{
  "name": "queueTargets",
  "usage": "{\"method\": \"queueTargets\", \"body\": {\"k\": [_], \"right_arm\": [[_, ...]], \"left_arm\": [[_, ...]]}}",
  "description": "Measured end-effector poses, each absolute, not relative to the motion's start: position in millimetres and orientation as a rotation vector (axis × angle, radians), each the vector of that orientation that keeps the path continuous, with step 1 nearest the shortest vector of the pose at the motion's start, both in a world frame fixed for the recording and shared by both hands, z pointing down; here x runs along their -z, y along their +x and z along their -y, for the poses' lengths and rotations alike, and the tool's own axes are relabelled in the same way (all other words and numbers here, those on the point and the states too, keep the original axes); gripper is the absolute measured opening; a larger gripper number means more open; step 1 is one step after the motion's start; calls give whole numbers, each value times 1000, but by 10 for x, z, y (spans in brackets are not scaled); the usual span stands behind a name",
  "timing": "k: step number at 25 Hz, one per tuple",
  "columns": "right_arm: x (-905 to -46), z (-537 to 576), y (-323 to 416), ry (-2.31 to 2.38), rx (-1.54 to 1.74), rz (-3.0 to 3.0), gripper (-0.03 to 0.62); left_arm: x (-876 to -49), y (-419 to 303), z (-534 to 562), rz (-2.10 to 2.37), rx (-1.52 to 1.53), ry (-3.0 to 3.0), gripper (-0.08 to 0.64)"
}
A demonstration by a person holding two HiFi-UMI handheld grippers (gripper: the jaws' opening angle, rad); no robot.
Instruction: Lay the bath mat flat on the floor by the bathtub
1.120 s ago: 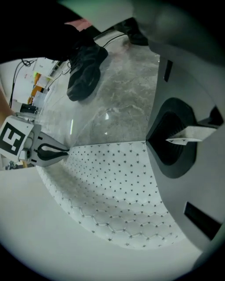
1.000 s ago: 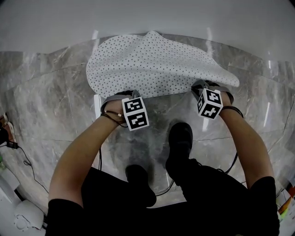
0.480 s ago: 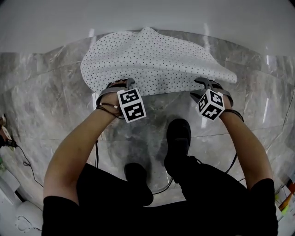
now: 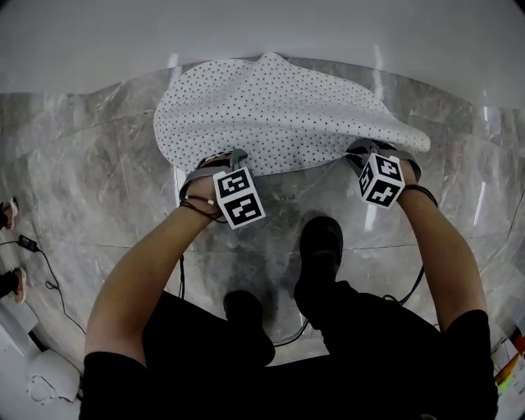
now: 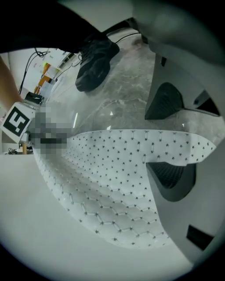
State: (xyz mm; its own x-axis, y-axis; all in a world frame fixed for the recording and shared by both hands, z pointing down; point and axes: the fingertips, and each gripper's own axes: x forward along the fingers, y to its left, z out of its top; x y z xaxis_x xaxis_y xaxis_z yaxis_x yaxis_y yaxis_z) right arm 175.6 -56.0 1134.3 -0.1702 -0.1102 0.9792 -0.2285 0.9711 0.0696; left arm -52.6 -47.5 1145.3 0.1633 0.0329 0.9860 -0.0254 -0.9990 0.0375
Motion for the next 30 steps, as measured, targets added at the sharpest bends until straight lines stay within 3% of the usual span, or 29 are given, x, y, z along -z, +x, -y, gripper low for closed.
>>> {"method": "queueTargets", "body": {"k": [2, 4, 6, 10, 17, 20, 22, 23, 25, 27, 30], "right_arm": [[-11286, 515, 1747, 248, -140, 1765, 29], [-11233, 368, 1717, 216, -199, 1789, 29], [-11215, 140, 1632, 161, -247, 1808, 29], [-11210, -349, 1478, 59, -318, 1819, 29], [-11193, -690, 1647, 60, -517, 1787, 38], [-11098, -748, 1667, 33, -680, 1777, 156], [-10991, -693, 1718, 27, -793, 1810, 175], [-10939, -573, 1785, 68, -854, 1842, 175], [-10893, -110, 2066, 309, -938, 1887, 175], [-10978, 453, 2613, 715, -909, 1822, 179], [-11233, 815, 3475, 1118, -872, 1567, 241]], "left_arm": [[-11439, -513, 561, 25, -1986, 2372, 217], [-11441, -502, 604, 14, -2001, 2391, 193], [-11446, -516, 620, -44, -2064, 2432, 47], [-11425, -576, 433, -309, -2136, 2401, 31], [-11345, -574, -219, -649, -1971, 2214, 46], [-11360, -625, -277, -652, -1944, 2166, 79], [-11341, -668, -307, -656, -1920, 2153, 111], [-11329, -671, -308, -648, -1902, 2157, 129], [-11321, -667, -299, -617, -1869, 2168, 50], [-11342, -688, -327, -600, -1862, 2176, 40], [-11372, -705, -348, -577, -1867, 2195, 40]]}}
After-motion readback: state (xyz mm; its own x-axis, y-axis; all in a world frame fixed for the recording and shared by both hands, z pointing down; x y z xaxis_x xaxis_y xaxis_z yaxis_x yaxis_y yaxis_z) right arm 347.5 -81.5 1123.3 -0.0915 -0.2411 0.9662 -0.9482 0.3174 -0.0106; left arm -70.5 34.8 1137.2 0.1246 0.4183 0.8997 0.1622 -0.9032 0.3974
